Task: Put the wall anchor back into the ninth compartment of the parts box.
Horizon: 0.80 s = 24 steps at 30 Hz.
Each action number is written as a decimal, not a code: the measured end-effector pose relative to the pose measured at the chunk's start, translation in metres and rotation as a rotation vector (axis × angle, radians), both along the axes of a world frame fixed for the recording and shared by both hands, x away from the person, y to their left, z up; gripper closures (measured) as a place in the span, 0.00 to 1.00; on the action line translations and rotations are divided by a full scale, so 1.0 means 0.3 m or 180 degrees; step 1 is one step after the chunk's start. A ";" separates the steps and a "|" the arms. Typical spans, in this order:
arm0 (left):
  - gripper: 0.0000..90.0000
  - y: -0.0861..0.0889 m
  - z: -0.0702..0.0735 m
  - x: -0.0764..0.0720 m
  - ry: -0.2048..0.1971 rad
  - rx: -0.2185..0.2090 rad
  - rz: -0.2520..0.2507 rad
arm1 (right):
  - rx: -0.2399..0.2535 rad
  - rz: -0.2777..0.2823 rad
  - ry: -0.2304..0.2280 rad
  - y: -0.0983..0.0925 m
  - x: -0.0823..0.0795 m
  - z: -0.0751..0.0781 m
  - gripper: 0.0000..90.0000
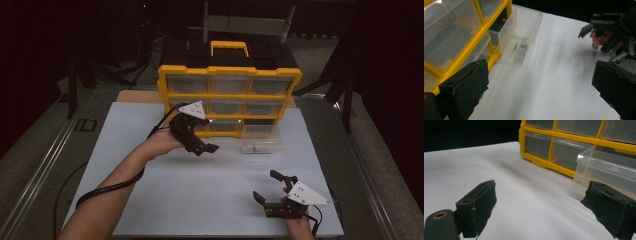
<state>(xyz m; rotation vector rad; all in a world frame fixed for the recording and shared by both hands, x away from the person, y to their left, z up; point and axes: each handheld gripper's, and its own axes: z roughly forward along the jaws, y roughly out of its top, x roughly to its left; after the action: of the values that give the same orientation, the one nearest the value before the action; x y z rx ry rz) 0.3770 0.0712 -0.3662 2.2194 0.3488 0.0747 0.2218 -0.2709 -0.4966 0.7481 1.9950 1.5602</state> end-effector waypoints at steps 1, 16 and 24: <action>0.01 0.016 -0.005 -0.006 -0.0004 0.0007 0.0012 | 0.0002 0.0001 -0.0002 0.000 0.000 0.000 0.11; 0.01 0.242 -0.117 -0.136 0.0096 -0.0040 0.0204 | -0.0010 -0.0002 0.0015 0.001 0.000 -0.002 0.11; 0.01 0.339 -0.159 -0.195 0.0153 -0.0159 0.0293 | -0.0031 -0.0003 0.0012 0.004 0.002 -0.004 0.11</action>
<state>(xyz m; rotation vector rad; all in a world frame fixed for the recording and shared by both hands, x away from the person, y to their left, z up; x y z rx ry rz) 0.3185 0.1730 -0.4138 2.1582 0.4743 0.0617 0.2225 -0.2696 -0.4980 0.7485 2.0032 1.5486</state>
